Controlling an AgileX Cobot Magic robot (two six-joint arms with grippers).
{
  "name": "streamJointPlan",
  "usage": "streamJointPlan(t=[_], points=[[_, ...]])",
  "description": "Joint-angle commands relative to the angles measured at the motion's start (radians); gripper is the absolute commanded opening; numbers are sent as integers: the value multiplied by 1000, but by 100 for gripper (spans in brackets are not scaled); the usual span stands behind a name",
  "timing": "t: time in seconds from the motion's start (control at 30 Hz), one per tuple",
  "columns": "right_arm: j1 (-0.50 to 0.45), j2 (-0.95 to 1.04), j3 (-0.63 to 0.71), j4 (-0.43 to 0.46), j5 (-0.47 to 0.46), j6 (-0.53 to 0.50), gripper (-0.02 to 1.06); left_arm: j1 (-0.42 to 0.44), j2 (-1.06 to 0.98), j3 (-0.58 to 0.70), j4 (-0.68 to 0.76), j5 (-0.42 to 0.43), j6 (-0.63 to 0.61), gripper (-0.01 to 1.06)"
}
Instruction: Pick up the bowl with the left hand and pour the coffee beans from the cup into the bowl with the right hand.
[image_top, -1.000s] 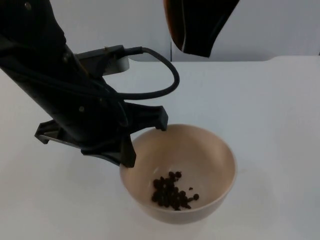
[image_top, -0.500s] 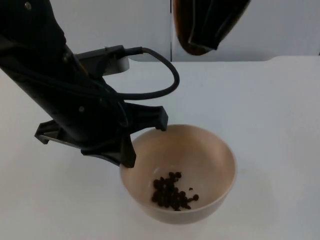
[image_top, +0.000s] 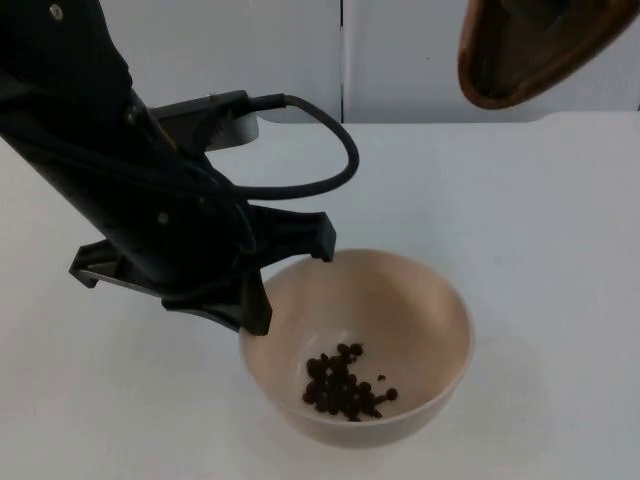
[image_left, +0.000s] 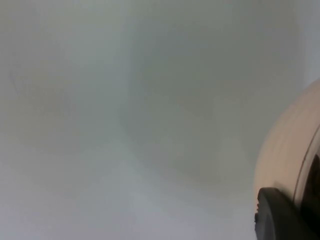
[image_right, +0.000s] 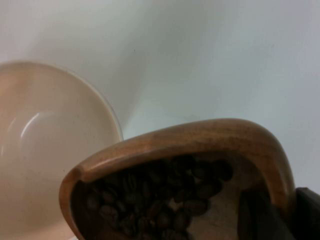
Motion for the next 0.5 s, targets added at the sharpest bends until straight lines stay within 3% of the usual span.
streamJointPlan(t=[0.0, 0.3, 0.4, 0.47], points=[[-32, -26, -3, 71, -22, 2, 0, -8, -3, 4, -2, -9, -1, 0], [-157, -48, -3, 308, -51, -44, 0, -8, -3, 4, 4, -9, -1, 0], [-212, -48, -3, 425, -86, -80, 0, -8, -3, 4, 8, -8, 7, 0], [-224, -48, -3, 445, -91, -82, 0, -8, -3, 4, 8, -8, 14, 0]])
